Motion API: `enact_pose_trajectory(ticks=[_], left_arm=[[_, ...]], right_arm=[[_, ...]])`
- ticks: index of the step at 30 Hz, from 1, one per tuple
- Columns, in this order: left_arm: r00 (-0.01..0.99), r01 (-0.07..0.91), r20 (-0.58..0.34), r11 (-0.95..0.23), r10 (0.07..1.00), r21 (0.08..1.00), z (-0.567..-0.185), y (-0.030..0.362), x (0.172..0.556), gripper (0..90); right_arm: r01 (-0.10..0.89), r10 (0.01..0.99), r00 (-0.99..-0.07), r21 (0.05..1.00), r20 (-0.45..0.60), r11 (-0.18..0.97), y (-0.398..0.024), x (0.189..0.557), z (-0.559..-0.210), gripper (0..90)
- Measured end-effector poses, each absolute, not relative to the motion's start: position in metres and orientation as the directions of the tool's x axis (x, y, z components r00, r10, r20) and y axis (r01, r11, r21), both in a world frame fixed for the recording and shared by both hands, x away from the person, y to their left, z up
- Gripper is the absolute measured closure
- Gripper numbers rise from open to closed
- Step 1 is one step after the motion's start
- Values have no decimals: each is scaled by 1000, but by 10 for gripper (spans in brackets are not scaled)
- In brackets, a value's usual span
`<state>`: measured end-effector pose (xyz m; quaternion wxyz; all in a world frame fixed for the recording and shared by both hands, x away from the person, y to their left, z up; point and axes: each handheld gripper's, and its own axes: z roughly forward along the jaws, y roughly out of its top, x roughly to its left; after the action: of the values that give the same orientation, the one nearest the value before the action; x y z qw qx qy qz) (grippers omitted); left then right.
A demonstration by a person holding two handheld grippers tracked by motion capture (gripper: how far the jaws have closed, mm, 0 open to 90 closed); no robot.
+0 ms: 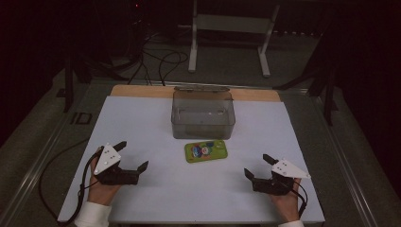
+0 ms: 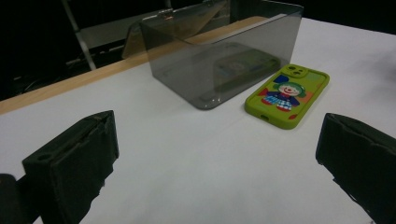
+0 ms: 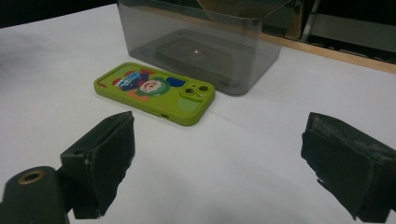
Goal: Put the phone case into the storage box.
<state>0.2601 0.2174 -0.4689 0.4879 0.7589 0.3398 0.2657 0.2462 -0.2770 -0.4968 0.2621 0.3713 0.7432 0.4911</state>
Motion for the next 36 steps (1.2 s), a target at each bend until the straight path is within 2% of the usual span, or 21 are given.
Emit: enact_pose_trajectory(ticks=[36], left_arm=[[739,260,90,-406,668,876,-468,149,321,0]], right_arm=[[305,810,-587,922,-15,238,-279,247,-498,98]])
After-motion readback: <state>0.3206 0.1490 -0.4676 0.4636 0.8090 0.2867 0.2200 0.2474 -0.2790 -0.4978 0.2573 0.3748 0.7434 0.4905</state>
